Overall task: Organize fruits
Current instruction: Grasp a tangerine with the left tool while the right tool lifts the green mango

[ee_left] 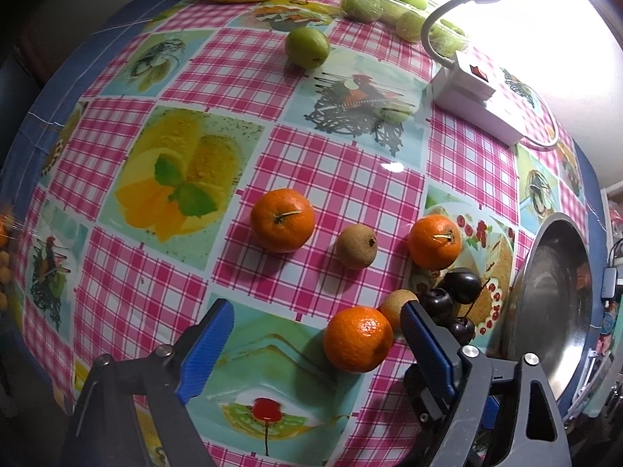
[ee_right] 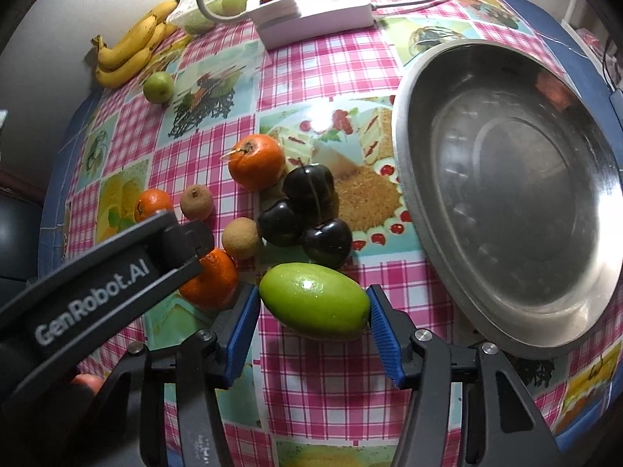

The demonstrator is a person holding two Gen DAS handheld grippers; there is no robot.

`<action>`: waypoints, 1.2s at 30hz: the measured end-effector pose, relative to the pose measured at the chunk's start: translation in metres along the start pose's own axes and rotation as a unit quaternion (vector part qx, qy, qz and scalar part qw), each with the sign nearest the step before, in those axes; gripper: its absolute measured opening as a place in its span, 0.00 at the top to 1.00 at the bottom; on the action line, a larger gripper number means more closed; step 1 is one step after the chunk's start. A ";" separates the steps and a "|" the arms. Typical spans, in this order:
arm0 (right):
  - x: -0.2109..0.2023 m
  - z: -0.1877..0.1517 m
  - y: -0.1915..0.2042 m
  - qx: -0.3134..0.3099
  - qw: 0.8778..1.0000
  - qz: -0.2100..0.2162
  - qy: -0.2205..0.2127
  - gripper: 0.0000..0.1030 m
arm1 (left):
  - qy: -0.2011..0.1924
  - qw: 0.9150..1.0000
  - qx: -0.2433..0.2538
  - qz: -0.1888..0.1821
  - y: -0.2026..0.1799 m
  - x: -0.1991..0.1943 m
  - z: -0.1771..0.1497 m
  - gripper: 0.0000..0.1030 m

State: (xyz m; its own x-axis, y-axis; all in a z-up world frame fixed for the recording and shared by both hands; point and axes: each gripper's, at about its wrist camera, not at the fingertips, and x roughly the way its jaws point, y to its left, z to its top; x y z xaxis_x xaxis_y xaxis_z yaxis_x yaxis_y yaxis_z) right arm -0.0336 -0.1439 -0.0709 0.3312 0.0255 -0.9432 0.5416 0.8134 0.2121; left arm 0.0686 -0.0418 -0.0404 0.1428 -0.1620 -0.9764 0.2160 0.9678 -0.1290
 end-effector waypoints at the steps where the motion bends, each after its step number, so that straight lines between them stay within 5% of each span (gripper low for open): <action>1: -0.003 -0.001 -0.003 0.002 1.000 0.001 -0.001 0.44 | 0.001 1.000 0.001 -0.003 0.000 0.000 0.000 0.16; 8: -0.020 -0.005 -0.018 0.016 1.000 0.007 -0.012 0.44 | 0.011 1.000 0.003 -0.025 -0.003 0.002 -0.003 0.25; 21: -0.022 -0.003 -0.017 0.019 1.000 0.010 -0.014 0.44 | 0.028 0.998 0.013 -0.055 -0.013 0.010 -0.010 0.58; 36: -0.040 -0.001 -0.020 0.023 0.999 0.031 -0.039 0.44 | -0.006 0.998 0.013 -0.067 -0.012 -0.009 -0.003 0.60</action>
State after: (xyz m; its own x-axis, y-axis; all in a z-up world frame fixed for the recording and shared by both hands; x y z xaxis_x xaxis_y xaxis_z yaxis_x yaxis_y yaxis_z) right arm -0.0584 -0.1601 -0.0382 0.4229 0.0278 -0.9058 0.5524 0.7845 0.2819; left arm 0.0622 -0.0513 -0.0307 0.1232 -0.2929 -0.9482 0.2591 0.9318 -0.2541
